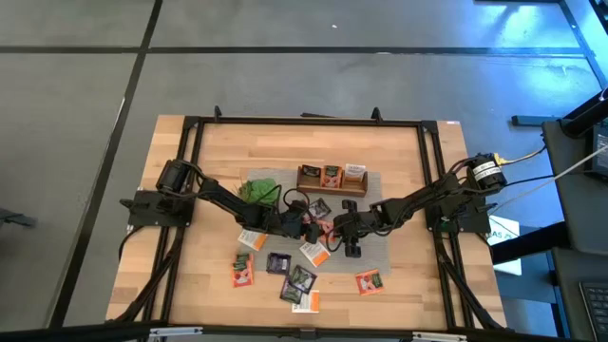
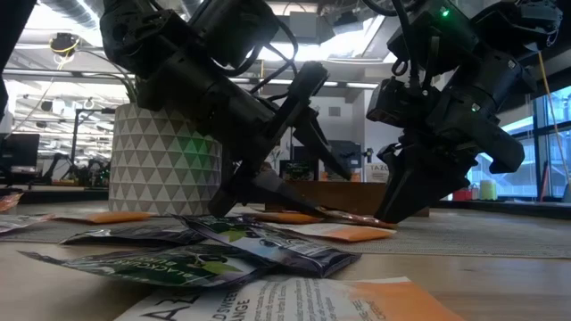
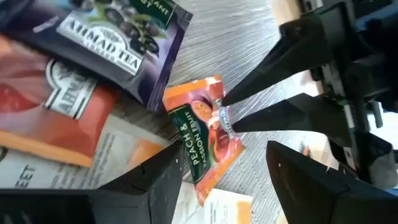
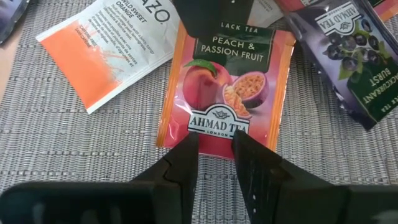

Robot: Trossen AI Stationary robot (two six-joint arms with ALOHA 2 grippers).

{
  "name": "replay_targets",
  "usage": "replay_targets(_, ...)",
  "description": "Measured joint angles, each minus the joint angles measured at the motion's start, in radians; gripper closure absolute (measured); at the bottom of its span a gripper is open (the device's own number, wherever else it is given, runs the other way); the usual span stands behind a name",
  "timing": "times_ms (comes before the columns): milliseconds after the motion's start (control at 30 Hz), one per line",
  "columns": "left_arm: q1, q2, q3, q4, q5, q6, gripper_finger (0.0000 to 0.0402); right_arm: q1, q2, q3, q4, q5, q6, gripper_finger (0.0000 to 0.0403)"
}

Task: Pick & Place Tea
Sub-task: Put the orange tea bag into the middle section of the wooden organizer

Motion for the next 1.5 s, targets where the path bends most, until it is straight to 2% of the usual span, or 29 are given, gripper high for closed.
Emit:
replay_targets(233,-0.001,-0.001,0.0,-0.015,0.04,0.021,0.0202,0.002,0.0,0.001,0.001,0.002,0.001,0.0297)
replay_targets(533,0.004,-0.001,0.001,-0.019,0.021,-0.01,0.0233,0.002,0.0,0.002,0.003,0.004,0.001,0.0297)
replay_targets(933,0.008,-0.002,0.002,-0.024,0.003,-0.025,0.0319,0.002,0.0,0.002,0.005,0.003,0.002,0.0297)
replay_targets(1333,0.008,-0.002,0.0,-0.031,-0.007,0.089,0.0393,0.004,0.003,0.001,0.041,0.033,-0.006,0.0297)
replay_targets(1500,0.008,-0.001,0.0,-0.028,-0.004,0.146,0.0398,0.003,-0.004,0.001,0.052,0.023,-0.079,0.0297)
